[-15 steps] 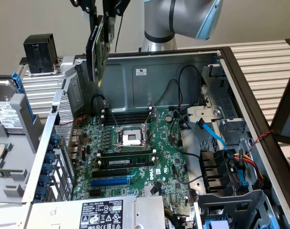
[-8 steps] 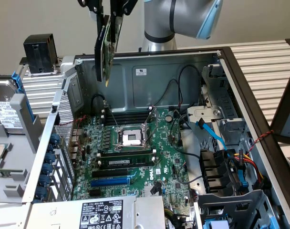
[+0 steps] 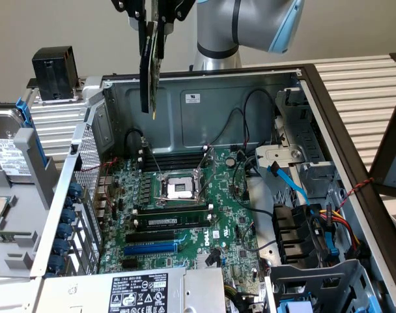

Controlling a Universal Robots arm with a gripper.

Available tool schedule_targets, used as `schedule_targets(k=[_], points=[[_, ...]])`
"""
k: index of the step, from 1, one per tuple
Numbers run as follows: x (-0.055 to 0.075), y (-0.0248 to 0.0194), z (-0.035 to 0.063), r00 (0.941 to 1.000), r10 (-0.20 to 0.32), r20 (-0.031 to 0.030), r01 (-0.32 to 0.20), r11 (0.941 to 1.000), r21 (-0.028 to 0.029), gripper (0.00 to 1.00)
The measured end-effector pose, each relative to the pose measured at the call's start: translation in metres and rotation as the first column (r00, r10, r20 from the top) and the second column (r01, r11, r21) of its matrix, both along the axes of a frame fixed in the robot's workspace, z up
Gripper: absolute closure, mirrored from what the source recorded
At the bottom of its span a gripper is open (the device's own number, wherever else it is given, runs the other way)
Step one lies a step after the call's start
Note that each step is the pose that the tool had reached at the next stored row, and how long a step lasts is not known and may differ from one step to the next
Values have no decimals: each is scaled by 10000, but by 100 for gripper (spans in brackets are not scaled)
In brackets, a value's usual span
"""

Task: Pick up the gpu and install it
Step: 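Pick up the gpu and move the gpu toward the slot, then insert the gpu into the slot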

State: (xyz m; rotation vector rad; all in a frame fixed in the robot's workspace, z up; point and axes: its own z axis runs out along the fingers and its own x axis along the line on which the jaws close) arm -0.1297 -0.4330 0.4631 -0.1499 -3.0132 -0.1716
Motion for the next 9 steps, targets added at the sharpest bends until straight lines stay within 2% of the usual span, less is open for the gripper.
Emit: schedule_targets(k=[9], points=[[1, 0, 0, 10000, 1, -2, -1, 10000, 0, 73]])
